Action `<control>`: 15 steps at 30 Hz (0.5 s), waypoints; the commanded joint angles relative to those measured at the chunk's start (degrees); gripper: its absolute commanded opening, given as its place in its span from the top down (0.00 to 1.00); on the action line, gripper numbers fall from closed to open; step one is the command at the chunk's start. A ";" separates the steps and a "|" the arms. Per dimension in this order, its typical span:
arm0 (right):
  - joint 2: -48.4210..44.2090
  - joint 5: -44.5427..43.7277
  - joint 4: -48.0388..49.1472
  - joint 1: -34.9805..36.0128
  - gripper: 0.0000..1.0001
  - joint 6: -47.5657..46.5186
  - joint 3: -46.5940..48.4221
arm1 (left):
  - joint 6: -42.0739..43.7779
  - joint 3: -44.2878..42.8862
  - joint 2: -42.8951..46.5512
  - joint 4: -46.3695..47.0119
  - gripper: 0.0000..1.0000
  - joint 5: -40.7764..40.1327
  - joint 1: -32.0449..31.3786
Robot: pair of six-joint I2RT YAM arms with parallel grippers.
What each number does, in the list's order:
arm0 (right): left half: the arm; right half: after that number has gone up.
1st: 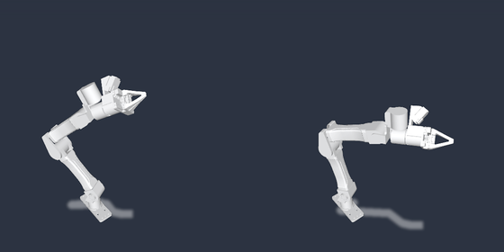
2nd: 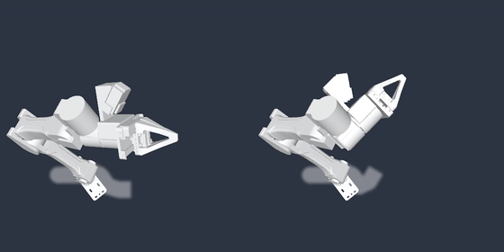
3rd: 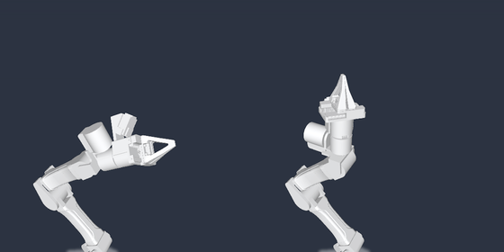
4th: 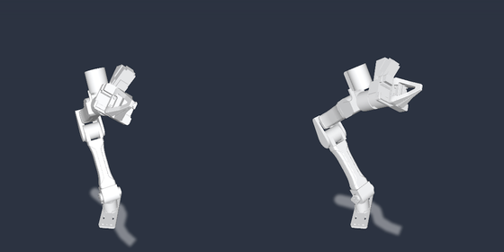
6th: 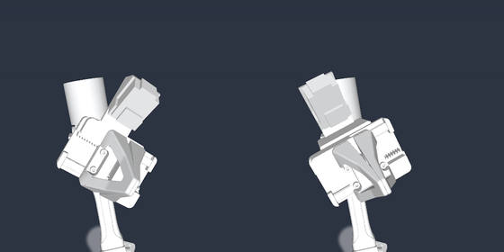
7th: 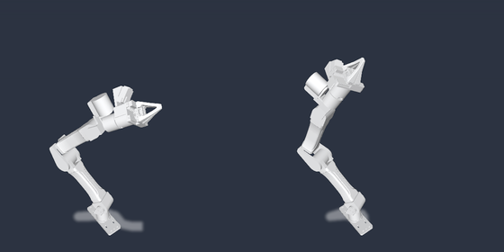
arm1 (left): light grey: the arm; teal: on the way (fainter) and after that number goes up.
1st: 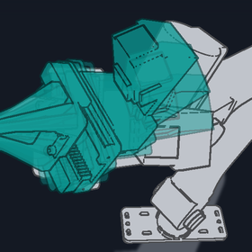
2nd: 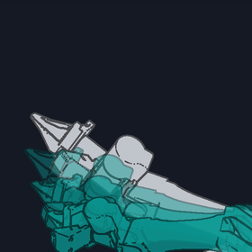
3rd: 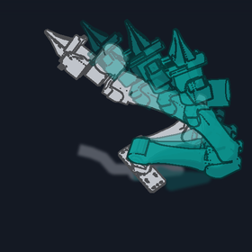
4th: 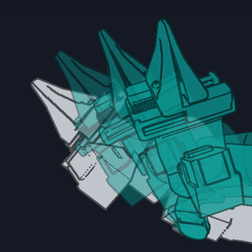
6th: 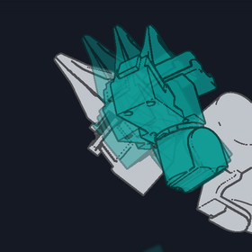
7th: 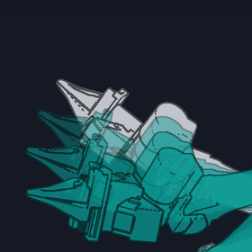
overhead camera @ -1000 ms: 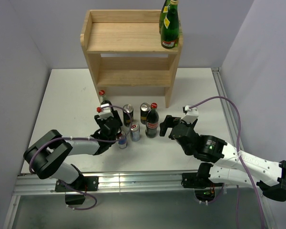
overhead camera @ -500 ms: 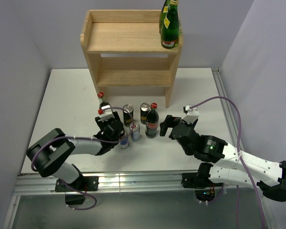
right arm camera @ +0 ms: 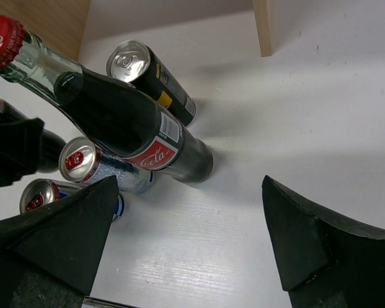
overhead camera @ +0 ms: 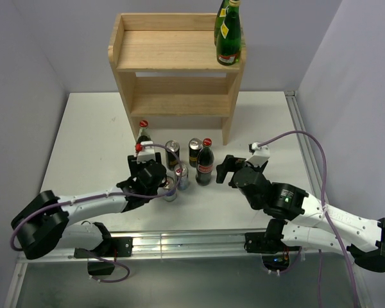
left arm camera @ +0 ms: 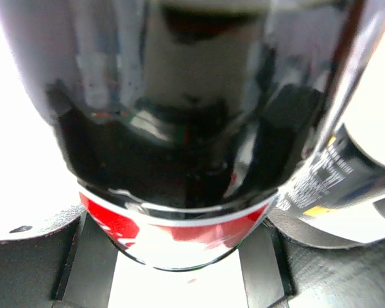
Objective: Place and organize the beverage onto the shelf
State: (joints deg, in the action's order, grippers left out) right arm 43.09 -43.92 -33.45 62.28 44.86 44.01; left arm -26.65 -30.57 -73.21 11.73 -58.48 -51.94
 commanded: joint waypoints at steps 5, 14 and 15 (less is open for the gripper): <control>-0.20 -1.34 2.51 0.30 0.00 -0.30 -0.77 | 5.20 -8.10 9.40 2.79 1.00 -6.39 -0.26; -0.20 -2.31 2.69 0.30 0.00 -0.65 -0.24 | 13.46 -34.35 10.38 -11.54 1.00 0.38 -1.32; -0.11 -2.31 2.69 0.30 0.00 -0.74 -0.15 | 15.39 -40.39 9.67 -15.12 1.00 0.38 -1.32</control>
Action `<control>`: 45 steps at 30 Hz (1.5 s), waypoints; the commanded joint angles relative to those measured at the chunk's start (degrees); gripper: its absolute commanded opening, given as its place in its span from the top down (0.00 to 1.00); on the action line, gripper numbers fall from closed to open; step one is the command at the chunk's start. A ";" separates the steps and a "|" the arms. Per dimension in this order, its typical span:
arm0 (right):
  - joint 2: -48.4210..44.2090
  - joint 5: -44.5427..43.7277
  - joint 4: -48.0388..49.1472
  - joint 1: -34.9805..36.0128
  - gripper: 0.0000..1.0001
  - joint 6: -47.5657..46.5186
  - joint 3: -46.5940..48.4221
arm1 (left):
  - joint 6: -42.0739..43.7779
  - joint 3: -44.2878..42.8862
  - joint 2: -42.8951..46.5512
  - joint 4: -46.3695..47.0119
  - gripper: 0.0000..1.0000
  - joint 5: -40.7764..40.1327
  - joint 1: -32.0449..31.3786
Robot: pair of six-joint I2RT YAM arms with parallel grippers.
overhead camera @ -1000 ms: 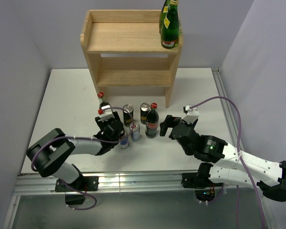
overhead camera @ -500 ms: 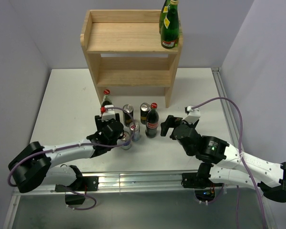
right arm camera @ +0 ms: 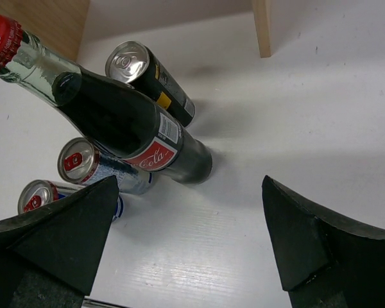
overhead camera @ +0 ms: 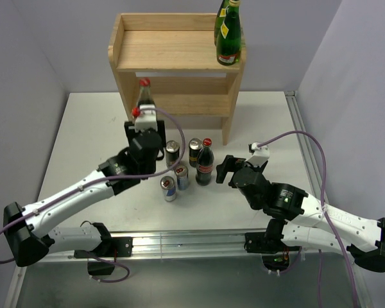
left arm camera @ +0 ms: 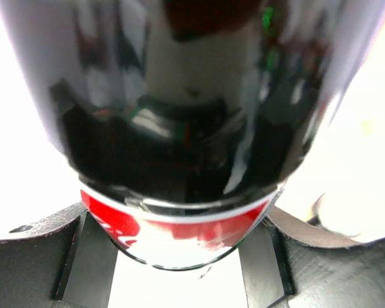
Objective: Place and organize the beverage onto the shelf
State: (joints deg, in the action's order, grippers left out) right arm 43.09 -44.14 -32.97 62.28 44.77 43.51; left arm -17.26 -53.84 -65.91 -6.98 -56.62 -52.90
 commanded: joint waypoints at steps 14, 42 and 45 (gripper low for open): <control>-1.34 -3.50 1.51 0.38 0.00 -0.22 0.18 | 23.59 -55.65 -13.80 -0.92 1.00 3.97 1.57; -2.14 -4.99 -0.43 0.38 0.00 3.39 -2.99 | 19.64 -82.75 -33.41 -3.91 1.00 20.74 25.03; -1.26 -5.08 -0.43 0.38 0.00 3.65 -2.64 | 15.70 -79.94 -32.53 -3.48 1.00 22.34 27.84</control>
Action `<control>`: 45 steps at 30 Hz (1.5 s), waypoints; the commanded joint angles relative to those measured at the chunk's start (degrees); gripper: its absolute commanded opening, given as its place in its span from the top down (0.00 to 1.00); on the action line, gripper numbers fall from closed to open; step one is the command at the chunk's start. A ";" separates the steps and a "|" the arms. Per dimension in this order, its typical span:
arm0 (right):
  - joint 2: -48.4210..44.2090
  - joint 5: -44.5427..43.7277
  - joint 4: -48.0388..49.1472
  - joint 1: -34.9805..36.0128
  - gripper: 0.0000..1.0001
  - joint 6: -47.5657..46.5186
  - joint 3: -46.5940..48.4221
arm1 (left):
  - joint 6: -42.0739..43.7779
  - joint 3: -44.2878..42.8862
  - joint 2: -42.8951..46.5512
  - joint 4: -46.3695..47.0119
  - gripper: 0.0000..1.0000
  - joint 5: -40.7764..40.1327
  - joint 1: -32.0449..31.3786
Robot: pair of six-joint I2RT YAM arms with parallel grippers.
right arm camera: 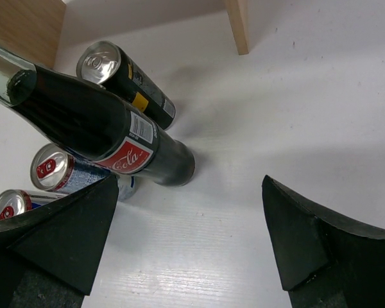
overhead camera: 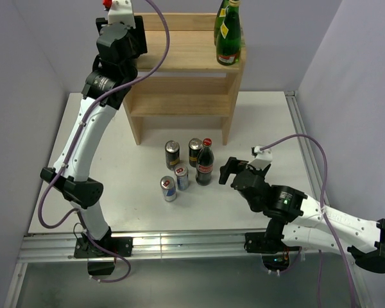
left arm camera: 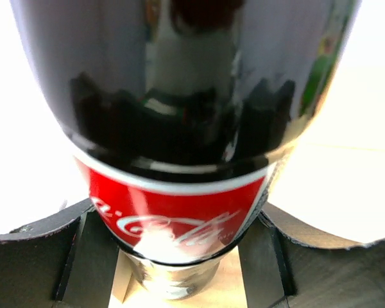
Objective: Place and organize the beverage onto the shelf
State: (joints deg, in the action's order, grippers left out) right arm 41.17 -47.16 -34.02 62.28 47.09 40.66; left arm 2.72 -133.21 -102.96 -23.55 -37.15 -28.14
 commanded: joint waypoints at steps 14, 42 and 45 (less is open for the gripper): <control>2.69 -2.41 0.45 0.30 0.00 1.60 1.08 | -6.68 9.19 6.98 17.66 1.00 4.28 6.26; -0.91 -2.77 -0.26 0.30 0.00 2.13 -0.15 | -5.54 15.44 9.10 17.93 0.36 9.29 4.50; -0.83 -2.85 -0.26 0.30 0.00 2.22 -0.24 | -4.74 14.73 8.13 17.31 0.30 9.37 4.06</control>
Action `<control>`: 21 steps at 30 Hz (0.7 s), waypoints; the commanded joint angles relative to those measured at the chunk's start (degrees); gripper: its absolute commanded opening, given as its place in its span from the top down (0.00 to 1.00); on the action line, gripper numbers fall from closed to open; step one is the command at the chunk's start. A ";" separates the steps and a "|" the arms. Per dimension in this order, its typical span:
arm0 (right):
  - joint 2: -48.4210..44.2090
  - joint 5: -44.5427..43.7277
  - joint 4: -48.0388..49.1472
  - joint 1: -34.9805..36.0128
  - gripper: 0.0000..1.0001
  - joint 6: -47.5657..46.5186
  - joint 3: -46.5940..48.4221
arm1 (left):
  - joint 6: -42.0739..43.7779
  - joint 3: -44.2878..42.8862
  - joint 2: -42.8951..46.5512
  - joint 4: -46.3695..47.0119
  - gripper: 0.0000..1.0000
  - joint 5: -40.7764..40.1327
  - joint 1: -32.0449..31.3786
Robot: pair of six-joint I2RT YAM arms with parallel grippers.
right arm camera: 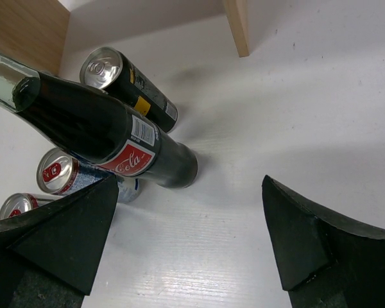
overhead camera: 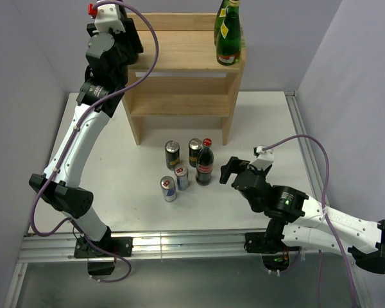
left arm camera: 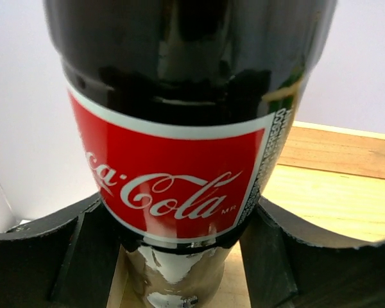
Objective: Place and organize the beverage onto the shelf
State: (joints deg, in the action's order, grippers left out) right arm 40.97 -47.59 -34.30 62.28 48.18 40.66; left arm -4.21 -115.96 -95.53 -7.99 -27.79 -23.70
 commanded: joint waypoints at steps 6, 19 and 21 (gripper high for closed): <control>-1.07 -2.77 -0.06 0.30 0.00 1.04 -0.41 | 2.10 -0.93 1.39 3.41 0.26 -0.60 -0.55; -1.60 -2.77 0.20 0.30 0.00 0.86 -1.03 | 2.19 -0.75 0.96 3.16 0.20 -1.39 -0.64; -1.33 -2.59 0.64 0.30 0.00 0.42 -0.85 | 1.92 -1.28 1.04 1.84 0.15 -1.21 -0.82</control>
State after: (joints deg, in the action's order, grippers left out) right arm 40.14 -48.01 -34.33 62.28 48.34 40.05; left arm -2.57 -116.01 -95.53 -6.90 -28.34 -24.36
